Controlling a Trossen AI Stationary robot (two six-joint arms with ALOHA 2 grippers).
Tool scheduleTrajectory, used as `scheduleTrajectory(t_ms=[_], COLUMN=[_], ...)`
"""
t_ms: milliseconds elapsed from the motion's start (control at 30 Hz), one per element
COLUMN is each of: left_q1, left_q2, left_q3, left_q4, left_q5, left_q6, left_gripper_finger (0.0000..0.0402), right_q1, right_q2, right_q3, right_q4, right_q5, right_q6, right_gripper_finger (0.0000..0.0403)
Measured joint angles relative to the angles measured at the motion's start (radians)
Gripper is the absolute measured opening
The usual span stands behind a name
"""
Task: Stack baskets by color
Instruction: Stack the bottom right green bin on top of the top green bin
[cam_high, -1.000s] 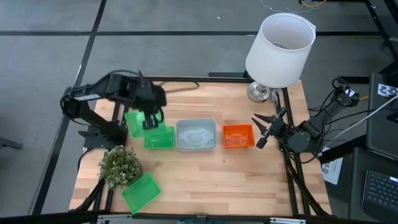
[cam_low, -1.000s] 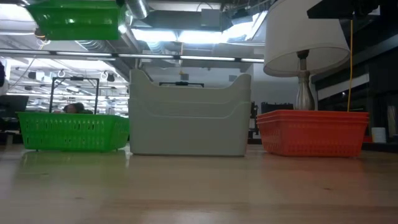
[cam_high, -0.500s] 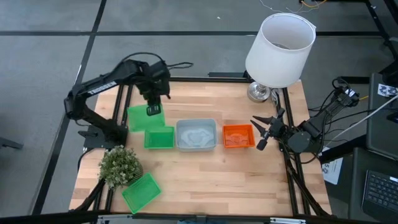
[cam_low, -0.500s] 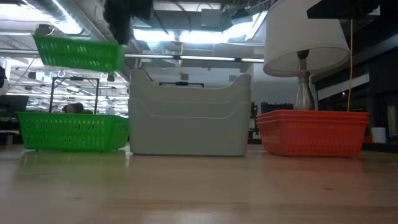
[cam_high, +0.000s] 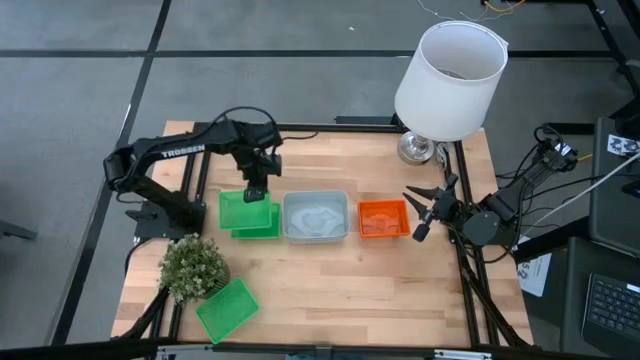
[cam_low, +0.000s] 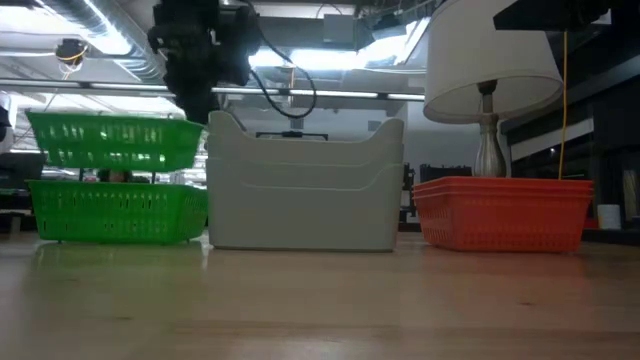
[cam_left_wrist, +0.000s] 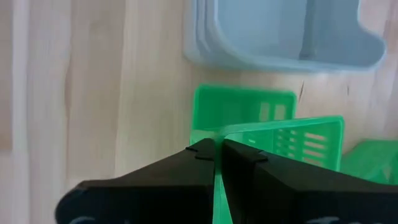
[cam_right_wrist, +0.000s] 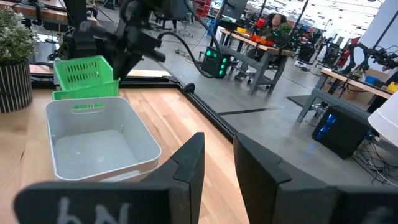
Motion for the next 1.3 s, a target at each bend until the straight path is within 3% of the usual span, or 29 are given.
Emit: scheduleTrajectory(t_ms=[133, 533, 1033, 1300], left_q1=[-0.028, -0.071, -0.082, -0.090], left_q2=[0.000, 0.003, 0.103, 0.111], left_q3=[-0.042, -0.044, -0.043, -0.043], left_q4=[0.079, 0.107, 0.128, 0.138], left_q5=[0.032, 0.051, 0.055, 0.099], left_q6=[-0.011, -0.033, -0.043, -0.132], left_gripper_finger=[0.0000, 0.0000, 0.0000, 0.0029], right_q1=[0.000, 0.000, 0.000, 0.000], right_q2=[0.000, 0.000, 0.001, 0.000], right_q3=[0.000, 0.000, 0.000, 0.000], right_q4=[0.000, 0.000, -0.004, -0.006], right_q5=[0.000, 0.000, -0.006, -0.007], right_q6=[0.000, 0.001, 0.001, 0.001], right_gripper_finger=[0.0087, 0.0087, 0.0087, 0.0087])
